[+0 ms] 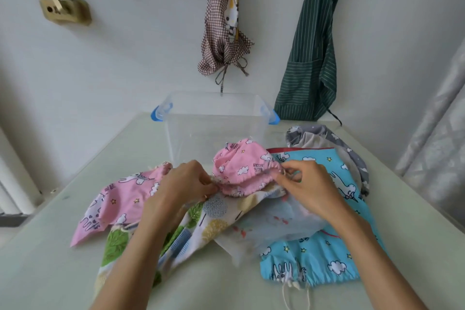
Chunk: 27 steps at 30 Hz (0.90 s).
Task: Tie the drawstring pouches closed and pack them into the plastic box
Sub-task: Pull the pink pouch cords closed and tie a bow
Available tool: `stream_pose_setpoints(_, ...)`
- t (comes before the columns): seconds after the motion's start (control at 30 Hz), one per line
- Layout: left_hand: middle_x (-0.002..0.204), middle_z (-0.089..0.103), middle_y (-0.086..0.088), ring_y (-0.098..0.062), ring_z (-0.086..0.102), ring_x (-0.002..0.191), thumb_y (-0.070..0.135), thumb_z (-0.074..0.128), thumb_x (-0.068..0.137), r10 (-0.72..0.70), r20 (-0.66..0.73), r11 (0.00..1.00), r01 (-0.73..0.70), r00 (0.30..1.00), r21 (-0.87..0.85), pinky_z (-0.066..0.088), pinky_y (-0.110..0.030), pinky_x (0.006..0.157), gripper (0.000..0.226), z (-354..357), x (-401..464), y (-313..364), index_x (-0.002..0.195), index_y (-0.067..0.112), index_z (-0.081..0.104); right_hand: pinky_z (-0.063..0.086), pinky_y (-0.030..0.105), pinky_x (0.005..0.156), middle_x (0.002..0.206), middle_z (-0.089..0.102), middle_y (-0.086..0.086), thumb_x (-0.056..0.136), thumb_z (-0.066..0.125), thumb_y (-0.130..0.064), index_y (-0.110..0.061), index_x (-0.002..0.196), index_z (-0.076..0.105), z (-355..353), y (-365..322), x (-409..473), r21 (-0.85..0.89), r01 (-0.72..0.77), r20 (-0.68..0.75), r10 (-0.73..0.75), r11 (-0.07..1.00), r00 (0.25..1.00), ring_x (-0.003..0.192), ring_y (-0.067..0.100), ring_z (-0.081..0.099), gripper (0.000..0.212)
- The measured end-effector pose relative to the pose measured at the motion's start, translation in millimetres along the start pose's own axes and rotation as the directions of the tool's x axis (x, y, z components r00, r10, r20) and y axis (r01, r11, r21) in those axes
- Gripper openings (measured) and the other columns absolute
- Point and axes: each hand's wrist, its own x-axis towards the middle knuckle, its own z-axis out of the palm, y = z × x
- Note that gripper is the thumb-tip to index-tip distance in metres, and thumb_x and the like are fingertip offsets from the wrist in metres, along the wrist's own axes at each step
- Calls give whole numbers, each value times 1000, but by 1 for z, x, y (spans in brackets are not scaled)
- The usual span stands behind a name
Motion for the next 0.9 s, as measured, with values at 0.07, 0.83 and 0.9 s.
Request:
stream_pose_setpoints(0.07, 69, 73, 5, -2, 63, 57, 38, 56, 91, 29, 46, 997, -26, 999, -70, 49, -22, 65, 30, -9, -1, -2, 81, 18, 76, 50, 26, 62, 68, 71, -11, 83, 68, -32, -19, 89, 75, -9, 0, -1, -9, -3, 60, 4, 1000, 998, 64, -1, 65, 15)
stream_pose_setpoints(0.83, 112, 67, -2, -31, 62, 98, 33, 44, 97, -246, -406, 966, 187, 880, -181, 49, -34, 79, 24, -3, 3, -12, 107, 25, 64, 41, 28, 60, 78, 68, 0, 82, 68, -36, -23, 76, 72, -91, 22, -14, -257, -347, -275, 275, 902, 921, 79, 26, 61, 15)
stream_pose_setpoints(0.9, 125, 60, -1, -28, 55, 112, 32, 52, 94, -161, -382, 987, 150, 910, -59, 47, -36, 81, 30, -10, -4, -5, 122, 26, 57, 42, 30, 69, 89, 68, -3, 81, 68, -34, -29, 78, 69, -92, 18, -15, -302, -347, -225, 287, 888, 931, 90, 25, 62, 6)
